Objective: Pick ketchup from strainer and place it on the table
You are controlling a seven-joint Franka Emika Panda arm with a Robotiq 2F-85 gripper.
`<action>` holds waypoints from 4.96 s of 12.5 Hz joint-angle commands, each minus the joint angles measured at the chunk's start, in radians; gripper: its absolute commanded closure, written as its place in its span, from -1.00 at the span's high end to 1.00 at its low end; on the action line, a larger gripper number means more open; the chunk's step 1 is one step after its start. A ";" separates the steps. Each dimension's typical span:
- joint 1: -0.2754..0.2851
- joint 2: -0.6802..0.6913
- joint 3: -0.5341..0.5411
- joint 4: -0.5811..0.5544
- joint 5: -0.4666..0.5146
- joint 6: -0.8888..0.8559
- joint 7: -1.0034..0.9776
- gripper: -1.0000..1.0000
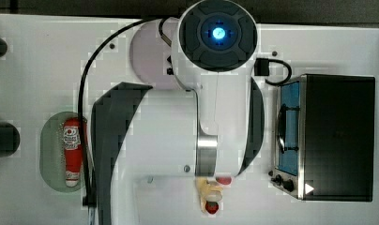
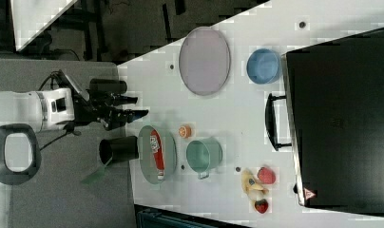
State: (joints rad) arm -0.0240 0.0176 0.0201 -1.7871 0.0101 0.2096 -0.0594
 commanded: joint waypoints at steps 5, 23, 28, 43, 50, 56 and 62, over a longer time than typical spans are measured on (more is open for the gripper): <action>-0.080 -0.263 0.128 -0.105 0.025 -0.181 0.077 1.00; 0.005 0.125 0.733 -0.204 -0.018 0.258 0.079 1.00; 0.016 0.255 0.728 -0.314 -0.159 0.516 0.083 1.00; 0.085 0.599 0.621 -0.319 -0.488 0.832 0.325 0.91; 0.080 0.522 0.632 -0.336 -0.483 0.797 0.325 0.13; -0.018 0.264 0.743 -0.332 -0.198 0.592 0.246 0.13; -0.125 0.113 0.735 -0.247 0.002 0.342 -0.039 0.13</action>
State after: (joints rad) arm -0.1000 0.1377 0.7632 -2.0527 0.0059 0.5811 0.0140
